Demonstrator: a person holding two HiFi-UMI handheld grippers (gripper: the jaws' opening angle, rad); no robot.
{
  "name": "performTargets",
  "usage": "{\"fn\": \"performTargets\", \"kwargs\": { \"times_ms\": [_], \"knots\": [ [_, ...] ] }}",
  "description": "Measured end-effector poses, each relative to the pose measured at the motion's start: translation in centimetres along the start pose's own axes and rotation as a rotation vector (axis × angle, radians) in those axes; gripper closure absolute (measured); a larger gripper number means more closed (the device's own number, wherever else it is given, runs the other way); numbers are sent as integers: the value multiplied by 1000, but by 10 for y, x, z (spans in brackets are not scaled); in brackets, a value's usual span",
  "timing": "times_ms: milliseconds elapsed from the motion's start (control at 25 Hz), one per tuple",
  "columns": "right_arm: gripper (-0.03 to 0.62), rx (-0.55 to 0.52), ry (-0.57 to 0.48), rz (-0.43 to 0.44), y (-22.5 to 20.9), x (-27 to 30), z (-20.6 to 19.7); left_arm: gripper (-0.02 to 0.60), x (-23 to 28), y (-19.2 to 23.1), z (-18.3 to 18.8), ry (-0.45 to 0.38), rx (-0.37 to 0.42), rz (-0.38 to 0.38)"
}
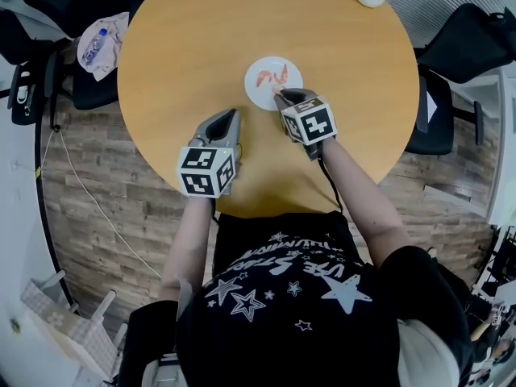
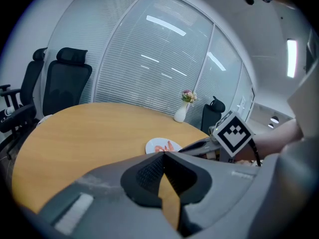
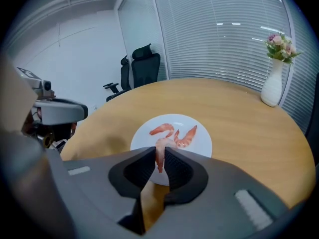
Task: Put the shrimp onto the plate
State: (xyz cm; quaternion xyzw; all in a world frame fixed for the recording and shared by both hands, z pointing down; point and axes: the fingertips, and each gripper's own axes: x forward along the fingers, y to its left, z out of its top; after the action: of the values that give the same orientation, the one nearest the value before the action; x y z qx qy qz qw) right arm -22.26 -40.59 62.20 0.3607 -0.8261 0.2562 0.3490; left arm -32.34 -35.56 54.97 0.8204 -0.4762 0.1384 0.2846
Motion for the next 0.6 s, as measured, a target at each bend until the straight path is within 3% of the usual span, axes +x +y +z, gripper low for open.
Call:
{"fn": "performTargets", "kwargs": {
  "times_ms": [600],
  "knots": [
    [536,-47,49,6,4,18,-3,580,1,6,-7,5,-31,4]
  ]
}}
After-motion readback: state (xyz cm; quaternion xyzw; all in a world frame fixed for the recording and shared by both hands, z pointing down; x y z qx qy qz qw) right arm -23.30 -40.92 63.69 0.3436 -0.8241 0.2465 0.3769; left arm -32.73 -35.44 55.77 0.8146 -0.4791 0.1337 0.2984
